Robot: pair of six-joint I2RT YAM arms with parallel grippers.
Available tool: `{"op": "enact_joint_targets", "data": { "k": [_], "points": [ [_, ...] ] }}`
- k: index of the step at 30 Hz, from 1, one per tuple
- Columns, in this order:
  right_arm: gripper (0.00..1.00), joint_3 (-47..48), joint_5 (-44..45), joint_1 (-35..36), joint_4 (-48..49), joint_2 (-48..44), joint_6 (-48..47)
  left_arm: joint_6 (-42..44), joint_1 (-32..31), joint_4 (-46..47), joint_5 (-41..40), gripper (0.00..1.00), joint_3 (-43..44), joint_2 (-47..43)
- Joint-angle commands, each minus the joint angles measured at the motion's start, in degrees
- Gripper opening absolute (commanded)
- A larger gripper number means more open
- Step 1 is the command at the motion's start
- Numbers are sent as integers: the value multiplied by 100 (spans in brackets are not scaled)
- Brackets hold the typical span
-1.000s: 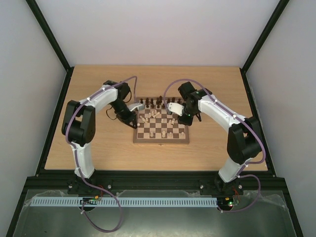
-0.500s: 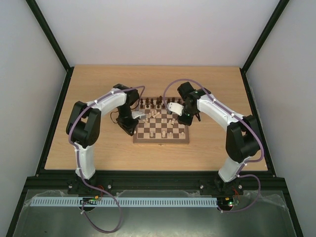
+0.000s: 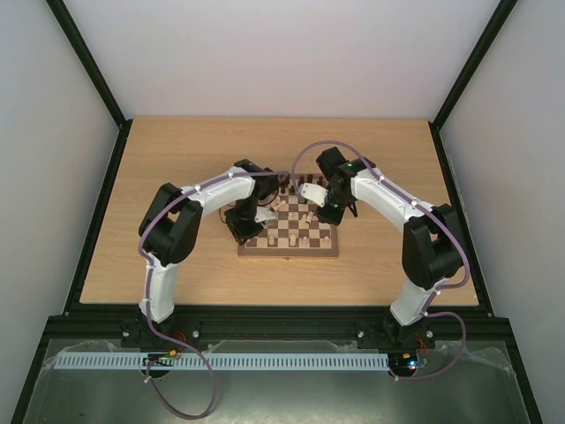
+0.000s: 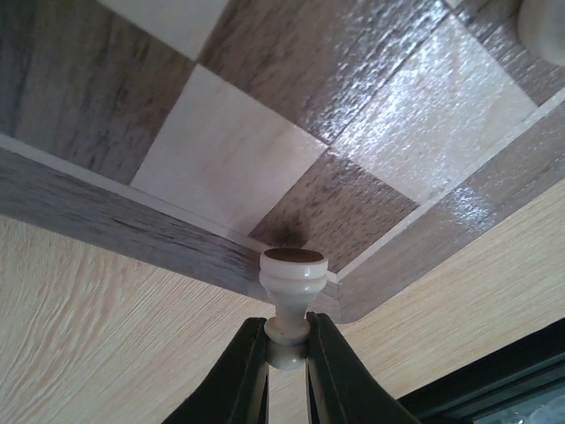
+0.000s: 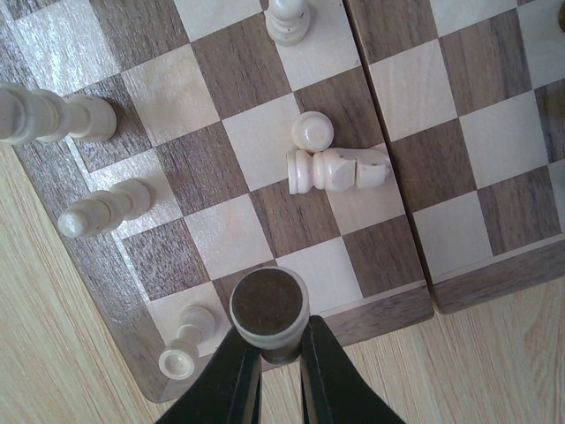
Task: Set up the chess pieces on the board
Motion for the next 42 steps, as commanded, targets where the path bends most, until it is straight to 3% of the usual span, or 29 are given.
{"op": "enact_joint_targets", "data": {
  "k": [1, 6, 15, 19, 22, 30, 35, 42],
  "points": [
    [8, -23, -101, -31, -222, -21, 182, -43, -170, -189, -451, 12, 177, 78],
    [9, -127, -138, -31, -141, -66, 262, -38, -264, -181, -441, 32, 368, 104],
    [9, -140, -132, -31, -131, -47, 318, 146, -256, -175, -161, 44, 709, -31],
    [9, -124, -95, -31, -119, -36, 363, 538, -52, -99, 572, 50, 702, -391],
    [9, -79, -139, -31, -122, 36, 464, 632, 151, 321, 1069, 49, 413, -722],
    [11, 324, 70, 62, -607, 559, 815, 231, 311, 1175, 1181, 48, -18, -1094],
    [12, 417, 747, 269, -914, 757, 813, -394, 637, 1522, 1208, 48, -371, -1402],
    [12, 1059, 1894, 543, -1470, 1129, 744, -585, 1115, 1744, 1150, 49, -690, -1780]
  ]
}}
